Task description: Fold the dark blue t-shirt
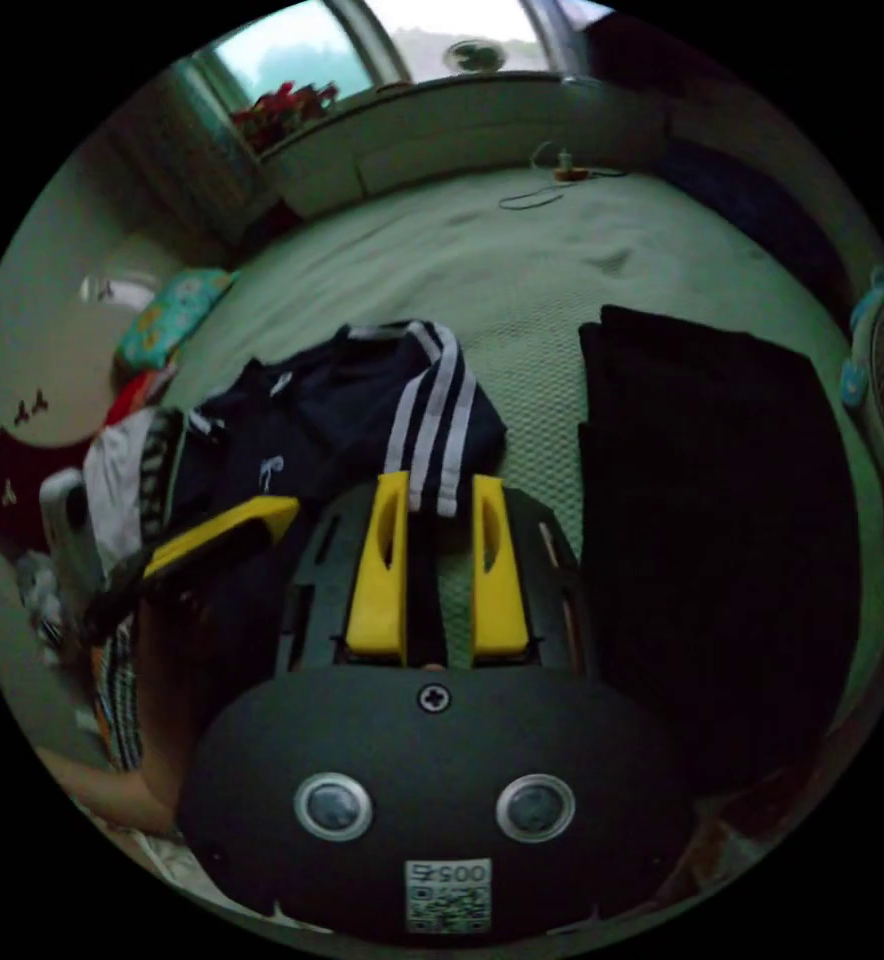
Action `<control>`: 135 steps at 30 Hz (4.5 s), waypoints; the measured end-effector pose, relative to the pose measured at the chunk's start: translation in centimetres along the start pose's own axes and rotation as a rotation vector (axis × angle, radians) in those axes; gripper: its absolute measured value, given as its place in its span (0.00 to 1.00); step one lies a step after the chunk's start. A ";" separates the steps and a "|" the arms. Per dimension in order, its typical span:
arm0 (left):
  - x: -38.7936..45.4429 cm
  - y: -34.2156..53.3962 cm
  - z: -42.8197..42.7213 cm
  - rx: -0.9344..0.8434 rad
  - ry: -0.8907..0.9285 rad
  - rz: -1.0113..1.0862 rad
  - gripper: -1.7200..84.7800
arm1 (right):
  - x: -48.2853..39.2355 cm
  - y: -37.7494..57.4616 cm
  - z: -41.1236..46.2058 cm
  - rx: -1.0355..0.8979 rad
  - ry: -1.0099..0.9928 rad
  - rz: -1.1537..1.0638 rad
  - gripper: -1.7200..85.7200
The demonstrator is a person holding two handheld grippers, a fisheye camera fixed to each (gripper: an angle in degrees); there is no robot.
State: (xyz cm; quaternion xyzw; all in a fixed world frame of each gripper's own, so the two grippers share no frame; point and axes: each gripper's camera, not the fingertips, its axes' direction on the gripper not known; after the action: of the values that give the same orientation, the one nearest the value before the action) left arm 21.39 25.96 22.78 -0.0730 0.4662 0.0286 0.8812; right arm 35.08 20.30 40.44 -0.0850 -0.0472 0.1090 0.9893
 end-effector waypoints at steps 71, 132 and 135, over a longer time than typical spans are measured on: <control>6.6 -2.5 5.9 -0.199 -0.218 -0.069 0.01 | -15.4 8.2 10.5 -0.051 0.286 -0.229 0.01; 4.7 8.8 -28.3 -0.040 -0.515 -0.236 0.01 | -23.0 33.5 -10.9 0.194 0.355 -0.169 0.01; 5.3 10.5 -30.0 -0.131 -0.477 -0.205 0.01 | -22.0 36.9 -12.3 0.149 0.374 -0.166 0.01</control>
State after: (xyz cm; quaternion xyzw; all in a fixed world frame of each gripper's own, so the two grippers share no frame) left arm -1.43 31.56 0.70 -0.1681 0.2326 -0.0144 0.9578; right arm 7.45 48.91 20.16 -0.0264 0.1386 0.0124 0.9899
